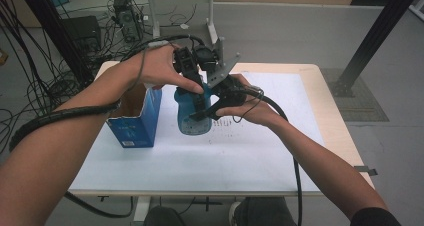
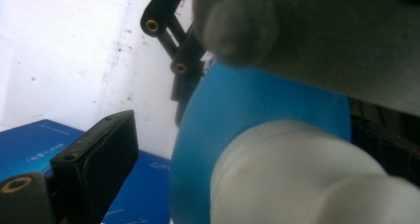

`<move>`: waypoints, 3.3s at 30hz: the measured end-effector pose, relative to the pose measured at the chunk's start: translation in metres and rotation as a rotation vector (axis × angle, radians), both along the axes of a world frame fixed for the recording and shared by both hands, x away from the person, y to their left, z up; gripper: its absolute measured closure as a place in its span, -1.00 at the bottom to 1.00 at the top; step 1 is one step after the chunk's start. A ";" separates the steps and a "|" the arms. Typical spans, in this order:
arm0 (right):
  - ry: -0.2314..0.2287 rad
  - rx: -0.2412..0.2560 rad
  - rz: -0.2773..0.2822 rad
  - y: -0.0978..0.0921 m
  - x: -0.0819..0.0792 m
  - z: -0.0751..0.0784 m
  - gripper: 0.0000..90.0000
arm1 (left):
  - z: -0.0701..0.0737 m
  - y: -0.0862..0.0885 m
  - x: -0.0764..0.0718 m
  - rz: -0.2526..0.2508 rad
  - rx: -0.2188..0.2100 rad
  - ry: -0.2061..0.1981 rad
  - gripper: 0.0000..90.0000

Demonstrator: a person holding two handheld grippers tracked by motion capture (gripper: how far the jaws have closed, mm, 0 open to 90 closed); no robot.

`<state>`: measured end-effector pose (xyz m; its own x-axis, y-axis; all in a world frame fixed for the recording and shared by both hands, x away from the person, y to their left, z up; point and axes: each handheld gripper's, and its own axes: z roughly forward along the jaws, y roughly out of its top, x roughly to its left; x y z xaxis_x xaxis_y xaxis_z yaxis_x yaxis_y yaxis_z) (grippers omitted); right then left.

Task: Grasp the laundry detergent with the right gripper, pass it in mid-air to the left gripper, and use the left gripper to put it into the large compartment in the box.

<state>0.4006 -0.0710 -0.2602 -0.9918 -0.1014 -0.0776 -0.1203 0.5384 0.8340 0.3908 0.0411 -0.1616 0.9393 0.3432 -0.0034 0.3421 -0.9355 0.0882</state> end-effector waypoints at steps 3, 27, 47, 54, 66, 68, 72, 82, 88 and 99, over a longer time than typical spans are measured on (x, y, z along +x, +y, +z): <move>-0.001 -0.003 0.000 0.000 0.000 0.000 -0.04 | 0.000 0.000 0.000 -0.001 0.003 -0.004 -0.86; -0.001 0.002 0.005 0.002 -0.001 0.000 -0.04 | 0.002 0.000 -0.002 -0.006 0.009 -0.012 -0.86; 0.004 0.002 -0.002 0.001 0.000 0.001 -0.04 | 0.001 0.001 -0.002 -0.006 0.008 -0.020 -0.85; -0.001 0.002 -0.001 0.001 0.000 0.001 -0.04 | 0.000 0.002 -0.002 -0.008 0.016 -0.024 -0.85; -0.006 0.003 -0.003 0.001 -0.001 0.002 -0.04 | 0.001 0.000 -0.004 -0.018 0.016 -0.041 -0.75; -0.009 0.004 -0.004 0.001 -0.001 0.002 -0.04 | 0.001 0.000 -0.003 -0.024 0.022 -0.043 -0.74; -0.005 0.000 -0.019 0.000 -0.001 0.002 -0.04 | 0.001 -0.001 -0.003 -0.028 0.025 -0.050 -0.67; -0.021 0.007 -0.002 0.001 0.000 0.002 -0.04 | -0.001 -0.001 -0.003 -0.037 0.026 -0.052 -0.49; -0.006 -0.009 -0.032 -0.001 -0.001 0.002 -0.04 | -0.001 -0.001 -0.004 -0.039 0.009 -0.036 -0.30; -0.005 -0.015 -0.031 0.003 -0.003 -0.002 -0.04 | -0.004 -0.001 -0.005 -0.051 0.037 -0.031 -0.23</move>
<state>0.3981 -0.0684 -0.2618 -0.9941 -0.0717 -0.0813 -0.1075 0.5545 0.8252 0.3861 0.0406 -0.1659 0.9551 0.2939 0.0382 0.2912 -0.9546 0.0631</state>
